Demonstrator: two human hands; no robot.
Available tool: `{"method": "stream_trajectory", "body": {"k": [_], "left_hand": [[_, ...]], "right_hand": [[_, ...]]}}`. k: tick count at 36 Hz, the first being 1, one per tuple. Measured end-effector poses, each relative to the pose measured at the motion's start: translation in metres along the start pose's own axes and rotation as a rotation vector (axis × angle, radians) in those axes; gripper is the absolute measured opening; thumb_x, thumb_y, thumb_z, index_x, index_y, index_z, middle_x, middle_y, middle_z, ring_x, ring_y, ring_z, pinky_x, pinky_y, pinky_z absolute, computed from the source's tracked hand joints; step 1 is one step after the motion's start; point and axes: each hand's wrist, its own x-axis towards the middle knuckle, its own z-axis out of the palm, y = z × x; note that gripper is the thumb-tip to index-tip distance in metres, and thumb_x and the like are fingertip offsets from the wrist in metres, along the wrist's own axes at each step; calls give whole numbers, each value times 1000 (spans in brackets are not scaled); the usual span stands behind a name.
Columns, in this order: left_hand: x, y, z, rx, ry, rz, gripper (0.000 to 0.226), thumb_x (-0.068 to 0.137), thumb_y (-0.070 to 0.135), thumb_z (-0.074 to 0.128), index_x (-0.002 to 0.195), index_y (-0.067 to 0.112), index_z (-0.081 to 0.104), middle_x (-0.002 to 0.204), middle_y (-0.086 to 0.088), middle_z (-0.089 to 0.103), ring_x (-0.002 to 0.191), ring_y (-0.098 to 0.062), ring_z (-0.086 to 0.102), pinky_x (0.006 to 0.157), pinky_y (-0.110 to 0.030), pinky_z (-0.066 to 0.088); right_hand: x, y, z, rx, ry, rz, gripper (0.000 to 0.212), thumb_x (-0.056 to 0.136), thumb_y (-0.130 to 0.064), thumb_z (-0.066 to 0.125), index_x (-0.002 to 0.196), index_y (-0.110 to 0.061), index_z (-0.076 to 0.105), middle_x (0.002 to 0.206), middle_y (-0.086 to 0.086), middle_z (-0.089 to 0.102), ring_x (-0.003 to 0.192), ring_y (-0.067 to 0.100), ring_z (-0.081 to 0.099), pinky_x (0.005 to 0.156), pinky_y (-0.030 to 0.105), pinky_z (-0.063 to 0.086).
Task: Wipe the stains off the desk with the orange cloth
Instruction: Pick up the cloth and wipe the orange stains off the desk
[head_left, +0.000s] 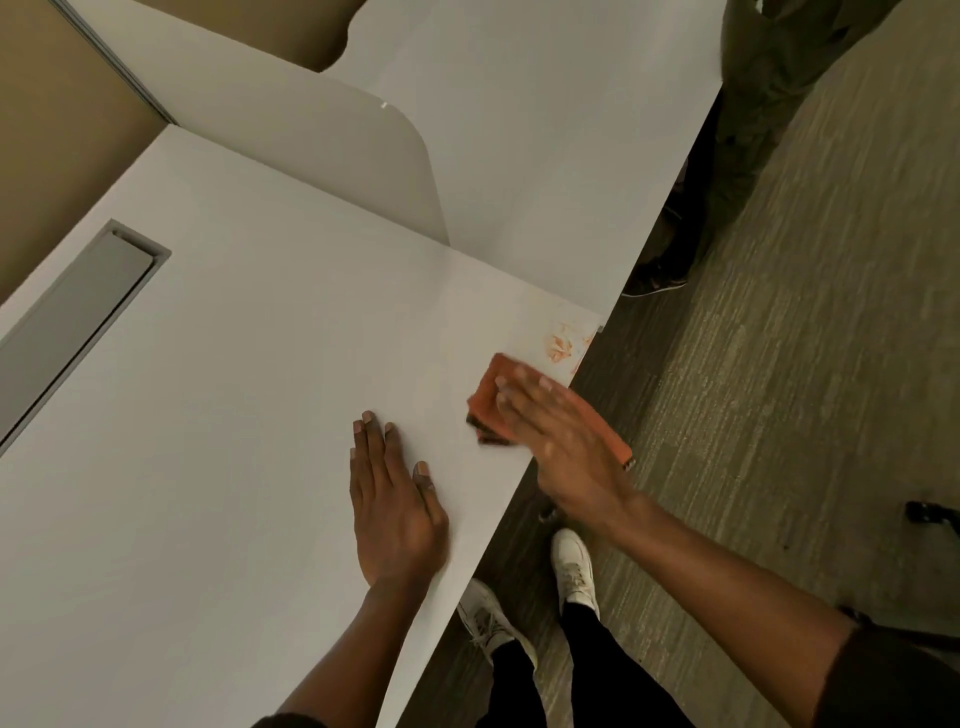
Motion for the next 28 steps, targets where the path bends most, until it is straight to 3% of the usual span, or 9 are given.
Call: {"method": "stream_trajectory", "body": {"k": [4, 7, 12, 19, 21, 24, 28], "left_hand": [[-1, 1, -2, 9, 0, 8, 67, 114, 44, 24, 175, 18, 11, 184, 3, -4, 170, -13, -8, 138, -42, 6], [-1, 1, -2, 6, -6, 6, 68, 114, 45, 23, 175, 17, 10, 184, 2, -4, 170, -14, -7, 138, -42, 6], [1, 1, -1, 19, 5, -3, 68, 114, 46, 22, 175, 18, 11, 184, 4, -3, 170, -12, -7, 138, -42, 7], [1, -1, 0, 30, -2, 0, 68, 114, 48, 21, 175, 19, 12, 184, 5, -4, 169, -9, -9, 138, -40, 6], [0, -1, 0, 30, -8, -3, 68, 114, 49, 21, 175, 19, 12, 184, 5, -4, 169, -9, -10, 138, -40, 6], [-1, 0, -2, 30, -5, -3, 68, 114, 47, 21, 175, 19, 13, 184, 4, -3, 169, -9, -10, 138, -40, 6], [-1, 0, -2, 26, -9, -3, 68, 114, 48, 20, 175, 20, 11, 184, 6, -5, 169, -8, -11, 138, -41, 7]], "right_hand": [[47, 13, -10, 40, 55, 175, 79, 79, 22, 55, 154, 2, 42, 165, 19, 37, 159, 34, 24, 130, 51, 23], [51, -3, -1, 12, 74, 188, 80, 79, 20, 55, 155, 3, 39, 165, 21, 36, 160, 34, 22, 133, 47, 13], [6, -39, 19, 43, -30, 42, 78, 84, 8, 32, 162, -1, 25, 172, 18, 18, 163, 32, 5, 133, 48, 11], [68, -25, 8, -52, -39, 157, 79, 84, -7, 9, 162, 2, 22, 171, 23, 18, 161, 38, 11, 132, 51, 11], [95, -12, -1, -79, -20, 250, 75, 88, -6, 16, 163, 0, 19, 172, 21, 16, 162, 37, 8, 132, 51, 9], [107, 4, -11, -123, 58, 417, 67, 99, -4, 41, 162, -1, 22, 172, 19, 19, 162, 36, 9, 132, 50, 12], [76, 0, -10, -174, 79, 582, 75, 98, -14, 54, 163, -2, 19, 173, 21, 15, 162, 36, 4, 132, 50, 10]]}}
